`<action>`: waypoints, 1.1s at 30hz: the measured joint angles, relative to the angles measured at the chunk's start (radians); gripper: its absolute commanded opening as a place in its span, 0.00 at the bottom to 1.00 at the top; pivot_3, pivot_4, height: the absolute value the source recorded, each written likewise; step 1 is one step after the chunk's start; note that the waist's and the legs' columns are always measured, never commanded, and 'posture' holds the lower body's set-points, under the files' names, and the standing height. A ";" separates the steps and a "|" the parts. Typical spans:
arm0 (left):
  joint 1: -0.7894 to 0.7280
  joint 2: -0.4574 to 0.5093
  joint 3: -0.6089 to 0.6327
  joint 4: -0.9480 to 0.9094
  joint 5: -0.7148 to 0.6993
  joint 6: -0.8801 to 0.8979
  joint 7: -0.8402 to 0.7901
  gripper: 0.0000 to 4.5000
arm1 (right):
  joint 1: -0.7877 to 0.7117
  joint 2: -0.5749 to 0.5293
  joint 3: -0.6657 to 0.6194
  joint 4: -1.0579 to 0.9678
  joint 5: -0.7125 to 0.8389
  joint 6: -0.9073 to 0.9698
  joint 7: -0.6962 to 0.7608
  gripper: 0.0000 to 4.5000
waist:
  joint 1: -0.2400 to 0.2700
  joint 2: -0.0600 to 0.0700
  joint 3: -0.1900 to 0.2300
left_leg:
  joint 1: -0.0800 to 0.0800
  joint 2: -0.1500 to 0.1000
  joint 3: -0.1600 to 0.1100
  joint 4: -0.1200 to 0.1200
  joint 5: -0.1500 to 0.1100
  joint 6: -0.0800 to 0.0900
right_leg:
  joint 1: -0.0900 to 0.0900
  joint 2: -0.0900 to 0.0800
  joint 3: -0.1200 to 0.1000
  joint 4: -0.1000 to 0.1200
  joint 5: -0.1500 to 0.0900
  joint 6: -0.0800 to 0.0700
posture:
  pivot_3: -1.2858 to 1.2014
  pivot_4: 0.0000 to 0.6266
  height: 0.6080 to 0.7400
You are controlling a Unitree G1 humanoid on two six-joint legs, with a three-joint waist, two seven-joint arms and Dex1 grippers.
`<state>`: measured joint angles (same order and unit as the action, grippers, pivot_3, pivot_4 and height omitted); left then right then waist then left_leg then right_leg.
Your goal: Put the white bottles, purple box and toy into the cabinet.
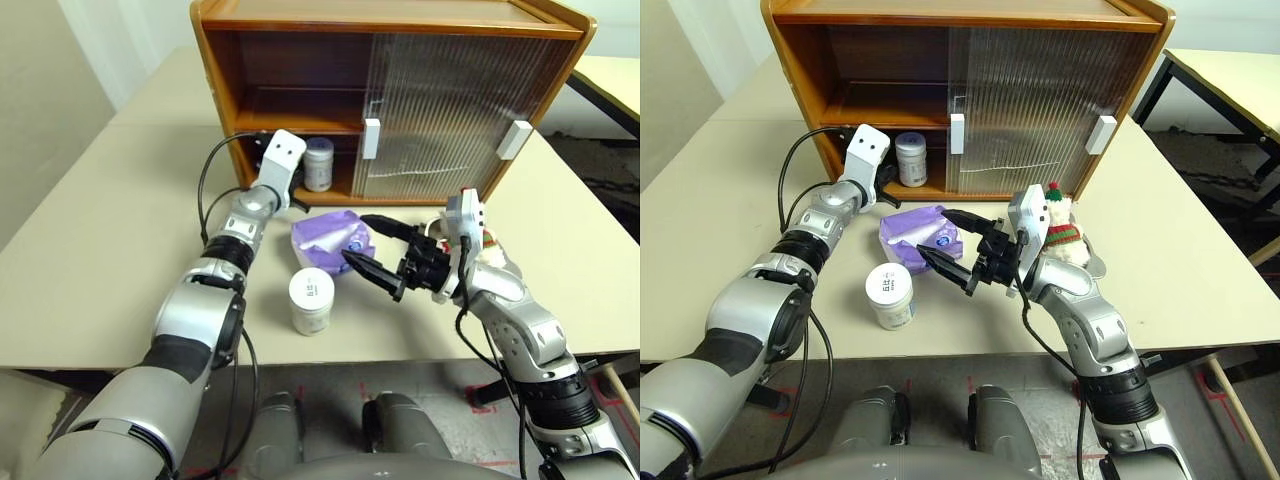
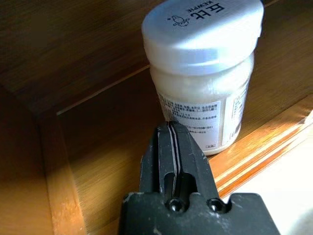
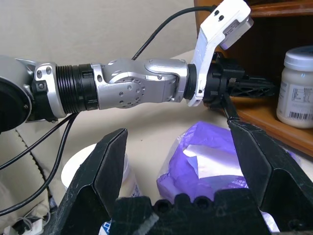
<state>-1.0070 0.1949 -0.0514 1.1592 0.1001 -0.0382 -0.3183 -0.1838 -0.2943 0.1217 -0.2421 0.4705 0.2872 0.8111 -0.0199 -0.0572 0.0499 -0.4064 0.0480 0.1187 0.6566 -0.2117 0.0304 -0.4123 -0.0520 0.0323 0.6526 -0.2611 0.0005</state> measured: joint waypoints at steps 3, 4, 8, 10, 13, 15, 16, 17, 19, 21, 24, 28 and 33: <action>-0.012 -0.015 -0.003 0.011 0.003 -0.011 -0.007 0.01 | 0.002 0.000 0.000 -0.005 0.000 -0.002 -0.007 1.00 | -0.005 0.000 0.000 | 0.000 0.000 0.000 0.000 0.000 0.000 | 0.000 0.000 0.000 0.000 0.000 0.000 | 0.50 0.00 1.00; -0.017 -0.022 -0.005 0.023 0.003 -0.015 -0.010 0.01 | 0.002 0.000 0.000 -0.005 0.000 -0.002 -0.008 1.00 | -0.008 0.000 0.000 | 0.000 0.000 0.000 0.000 0.000 0.000 | 0.000 0.000 0.000 0.000 0.000 0.000 | 0.50 0.00 1.00; -0.020 -0.030 -0.007 0.036 0.005 -0.026 -0.021 0.01 | 0.008 -0.003 -0.002 -0.006 0.000 -0.006 -0.010 1.00 | -0.023 0.000 0.000 | 0.000 0.000 0.000 0.000 0.000 0.000 | 0.000 0.000 0.000 0.000 0.000 0.000 | 0.50 0.00 1.00; -0.020 -0.032 -0.007 0.036 0.005 -0.031 -0.028 0.01 | 0.009 -0.004 -0.002 -0.006 0.000 -0.008 -0.010 1.00 | -0.028 0.000 0.000 | 0.000 0.000 0.000 0.000 0.000 0.000 | 0.000 0.001 0.000 0.000 0.000 0.000 | 0.50 0.00 1.00; -0.020 -0.028 -0.007 0.036 0.005 -0.034 -0.033 0.01 | 0.008 -0.004 -0.002 -0.006 -0.002 -0.010 -0.009 1.00 | -0.030 0.000 0.000 | 0.000 0.000 0.000 0.000 0.000 0.000 | 0.000 0.001 0.000 0.000 0.000 0.000 | 0.51 0.00 1.00; -0.019 -0.016 -0.006 0.035 0.005 -0.035 -0.034 0.01 | 0.008 -0.004 -0.001 -0.006 -0.003 -0.015 -0.009 1.00 | -0.032 0.000 0.000 | 0.000 0.000 0.000 0.000 0.000 0.000 | 0.000 0.000 0.000 0.000 0.000 0.000 | 0.51 0.00 1.00; -0.017 -0.008 -0.006 0.032 0.004 -0.035 -0.037 0.01 | 0.008 -0.004 -0.001 -0.006 -0.003 -0.018 -0.009 1.00 | -0.033 0.000 0.000 | 0.000 0.000 0.000 0.000 0.000 0.000 | 0.000 0.000 0.000 0.000 0.000 0.000 | 0.51 0.00 1.00; -0.012 -0.001 -0.006 0.029 0.004 -0.036 -0.039 0.01 | 0.008 -0.003 0.000 -0.006 -0.003 -0.018 -0.008 1.00 | -0.034 0.000 0.000 | 0.000 0.000 0.000 0.000 0.000 0.000 | 0.000 0.000 0.000 0.000 0.000 0.000 | 0.51 0.00 1.00; 0.001 0.011 -0.006 0.024 0.004 -0.036 -0.042 0.01 | 0.007 -0.003 0.000 -0.006 -0.003 -0.019 -0.008 1.00 | -0.034 0.000 0.000 | 0.000 0.000 0.000 0.000 0.000 0.000 | 0.000 0.000 0.000 0.000 0.000 0.000 | 0.51 0.00 1.00; 0.019 0.021 -0.005 0.000 0.002 -0.035 -0.054 0.01 | 0.007 -0.003 0.000 -0.005 -0.003 -0.020 -0.007 1.00 | -0.034 0.000 0.000 | 0.000 0.000 0.000 0.000 0.000 0.000 | 0.000 0.000 0.000 0.000 0.000 0.000 | 0.51 0.00 1.00; 0.078 0.057 0.006 -0.115 -0.019 -0.034 -0.105 0.01 | 0.005 -0.002 0.000 -0.003 -0.003 -0.022 -0.005 1.00 | -0.039 0.000 0.000 | 0.000 0.001 0.000 0.000 0.000 0.000 | 0.000 0.000 0.001 0.000 0.001 -0.002 | 0.52 0.00 1.00; 0.243 0.114 0.066 -0.398 -0.152 0.032 -0.283 0.05 | 0.001 -0.009 -0.014 0.015 -0.002 -0.026 -0.002 1.00 | -0.044 0.001 -0.001 | 0.001 0.001 0.000 -0.001 0.000 0.000 | 0.000 0.000 0.001 0.001 0.001 -0.003 | 0.53 0.00 1.00; 0.436 0.284 0.116 -0.760 -0.349 0.150 -0.572 0.40 | -0.018 -0.047 -0.055 0.076 0.002 -0.046 0.035 1.00 | -0.040 0.001 -0.001 | 0.001 0.001 0.000 -0.001 0.000 0.000 | 0.000 0.000 0.001 0.001 0.001 -0.005 | 0.54 0.00 1.00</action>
<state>-0.5715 0.4794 0.0647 0.3994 -0.2492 0.1115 -0.8906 -0.2021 -0.3414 0.0670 -0.1662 0.4730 0.2414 0.8458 -0.0599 -0.0561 0.0493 -0.4051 0.0494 0.1188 0.6555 -0.2116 0.0303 -0.4121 -0.0521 0.0329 0.6539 -0.2598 -0.0040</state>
